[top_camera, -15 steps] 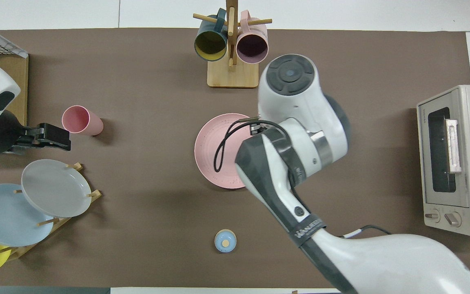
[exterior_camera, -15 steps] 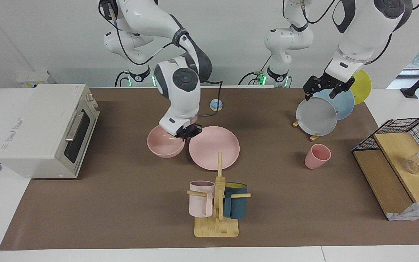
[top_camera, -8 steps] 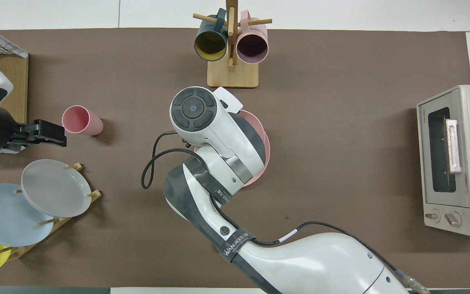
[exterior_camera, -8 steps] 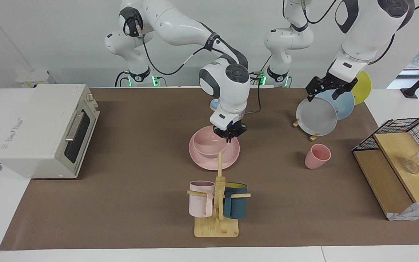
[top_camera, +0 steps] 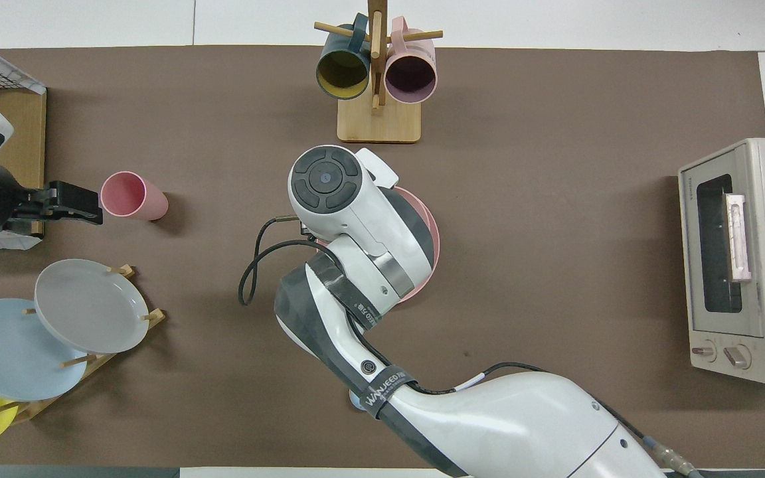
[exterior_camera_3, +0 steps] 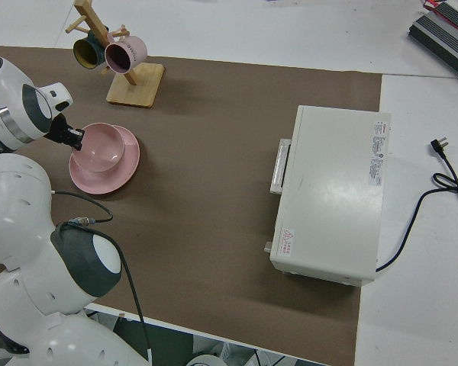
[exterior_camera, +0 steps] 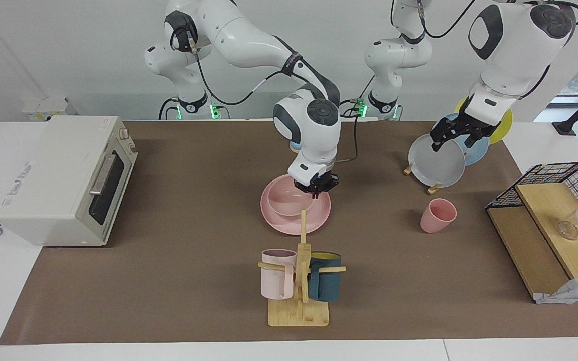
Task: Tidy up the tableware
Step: 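Carry the pink bowl over the pink plate with the right gripper, then lower the bowl onto the plate while the left gripper grasps the cup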
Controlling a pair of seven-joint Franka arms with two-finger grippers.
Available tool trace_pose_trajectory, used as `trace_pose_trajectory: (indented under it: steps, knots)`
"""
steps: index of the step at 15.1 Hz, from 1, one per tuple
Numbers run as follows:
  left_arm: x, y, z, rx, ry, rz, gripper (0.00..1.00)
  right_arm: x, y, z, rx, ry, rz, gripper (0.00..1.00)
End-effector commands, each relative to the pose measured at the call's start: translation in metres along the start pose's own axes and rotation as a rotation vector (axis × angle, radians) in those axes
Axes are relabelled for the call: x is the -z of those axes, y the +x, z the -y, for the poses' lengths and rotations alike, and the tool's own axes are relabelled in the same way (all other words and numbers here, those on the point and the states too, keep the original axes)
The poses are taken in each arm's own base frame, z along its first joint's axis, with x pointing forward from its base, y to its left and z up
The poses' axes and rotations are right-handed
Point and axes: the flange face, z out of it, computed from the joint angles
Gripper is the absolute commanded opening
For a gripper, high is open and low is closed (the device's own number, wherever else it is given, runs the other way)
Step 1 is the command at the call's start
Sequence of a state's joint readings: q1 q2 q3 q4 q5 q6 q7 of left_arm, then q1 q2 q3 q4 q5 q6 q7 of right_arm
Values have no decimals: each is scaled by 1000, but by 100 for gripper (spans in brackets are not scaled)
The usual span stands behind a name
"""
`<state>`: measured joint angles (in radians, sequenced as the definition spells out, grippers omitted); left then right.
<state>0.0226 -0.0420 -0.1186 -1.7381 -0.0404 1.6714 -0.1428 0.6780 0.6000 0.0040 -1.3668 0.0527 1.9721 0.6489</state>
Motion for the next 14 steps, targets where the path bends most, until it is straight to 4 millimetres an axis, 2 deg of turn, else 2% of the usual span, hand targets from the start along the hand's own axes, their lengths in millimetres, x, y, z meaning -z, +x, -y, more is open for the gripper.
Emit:
trace_pose_trajectory:
  steps: [1,3,5,6,7,8,10,11,12,13,14]
  knots:
    - [-48,24,-2,-1,-15,8,100,7,-8,1,-78,73,34,0]
    - [-96,43,-4,2,-24,7,100,4,-9,0,-79,70,40,0]
    - [-130,59,-4,1,-30,-3,100,5,-9,-1,-81,70,41,18]
    - [-139,65,-5,2,-34,-18,100,8,-8,-1,-80,71,40,36]
    - [-144,69,-4,3,-37,-27,100,13,-5,-3,-84,73,36,46]
    - [-148,71,-4,4,-38,-30,100,19,-1,-5,-87,77,30,50]
    - [-157,76,-5,3,-40,-42,100,37,9,-6,-88,88,12,50]
    - [-166,77,-5,3,-40,-30,100,47,20,-19,-107,92,-5,51]
    - [-173,76,-4,2,-39,-26,100,58,32,-39,-138,97,-22,57]
    - [-177,75,-3,4,-40,-30,100,74,42,-57,-164,111,-41,77]
    - [-179,74,-3,0,-40,-37,100,89,50,-82,-186,114,-49,100]
